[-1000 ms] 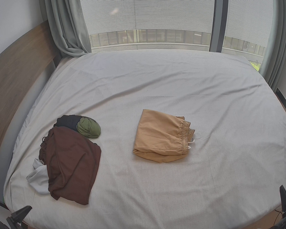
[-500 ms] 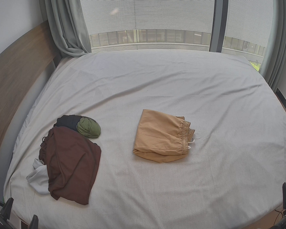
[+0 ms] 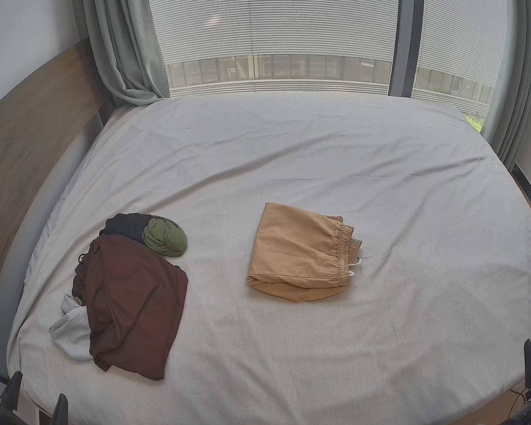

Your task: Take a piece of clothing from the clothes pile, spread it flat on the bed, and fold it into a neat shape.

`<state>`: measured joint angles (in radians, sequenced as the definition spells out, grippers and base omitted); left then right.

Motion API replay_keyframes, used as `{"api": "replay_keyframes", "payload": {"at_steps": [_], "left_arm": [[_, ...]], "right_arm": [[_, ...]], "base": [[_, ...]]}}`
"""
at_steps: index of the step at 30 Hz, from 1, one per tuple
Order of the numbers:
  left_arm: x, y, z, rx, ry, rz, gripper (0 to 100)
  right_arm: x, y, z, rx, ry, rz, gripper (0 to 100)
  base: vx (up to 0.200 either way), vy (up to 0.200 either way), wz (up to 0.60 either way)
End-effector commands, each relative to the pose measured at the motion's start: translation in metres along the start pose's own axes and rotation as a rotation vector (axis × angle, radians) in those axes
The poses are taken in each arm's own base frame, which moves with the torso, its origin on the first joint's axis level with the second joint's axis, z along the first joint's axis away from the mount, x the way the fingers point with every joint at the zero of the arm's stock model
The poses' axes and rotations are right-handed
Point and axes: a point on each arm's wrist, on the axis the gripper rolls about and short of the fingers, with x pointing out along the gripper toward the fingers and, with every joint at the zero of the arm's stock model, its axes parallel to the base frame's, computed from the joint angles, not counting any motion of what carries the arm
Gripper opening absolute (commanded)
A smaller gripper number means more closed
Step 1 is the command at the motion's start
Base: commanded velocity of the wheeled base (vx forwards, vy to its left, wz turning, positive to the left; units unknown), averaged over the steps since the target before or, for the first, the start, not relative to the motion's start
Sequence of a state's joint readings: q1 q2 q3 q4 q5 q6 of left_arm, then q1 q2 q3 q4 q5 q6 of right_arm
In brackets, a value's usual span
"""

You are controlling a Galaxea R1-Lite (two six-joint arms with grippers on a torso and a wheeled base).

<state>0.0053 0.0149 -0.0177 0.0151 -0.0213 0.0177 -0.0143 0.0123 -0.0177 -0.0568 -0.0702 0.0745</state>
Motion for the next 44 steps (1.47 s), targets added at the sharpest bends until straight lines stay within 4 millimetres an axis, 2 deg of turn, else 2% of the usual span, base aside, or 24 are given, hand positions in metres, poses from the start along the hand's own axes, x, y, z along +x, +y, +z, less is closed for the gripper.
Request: {"api": "replay_keyframes", "payload": {"at_steps": [1,11,14,18,44], "left_arm": [[0.0005,0.0002,-0.0031,-0.001,-0.014,0.005,100],[0.0005,0.0002,-0.0031,-0.002,-0.014,0.005,100],[0.0005,0.0003,-0.0031,-0.001,-0.014,0.007,100],[0.0005,0.0003,-0.0031,-0.001,-0.014,0.007,100],[0.0004,0.0004,-0.0031,-0.016,-0.014,0.011,100]], "right_arm": [[0.0011,-0.0001,-0.0051,-0.022,0.02,0.016,100],[0.0009,0.0023,-0.0052,-0.077,0.022,0.127,100],[0.001,0.0019,-0.005,-0.042,0.022,0.102,100],[0.0009,-0.0012,-0.0082,-0.022,0.047,-0.023,100],[0.0005,0.0,-0.0103,-0.075,0.065,0.036,100]], "base": [[0.0,0.0,0.0],[0.0,0.0,0.0],[0.0,0.0,0.0],[0.0,0.0,0.0],[0.0,0.0,0.0]]}}
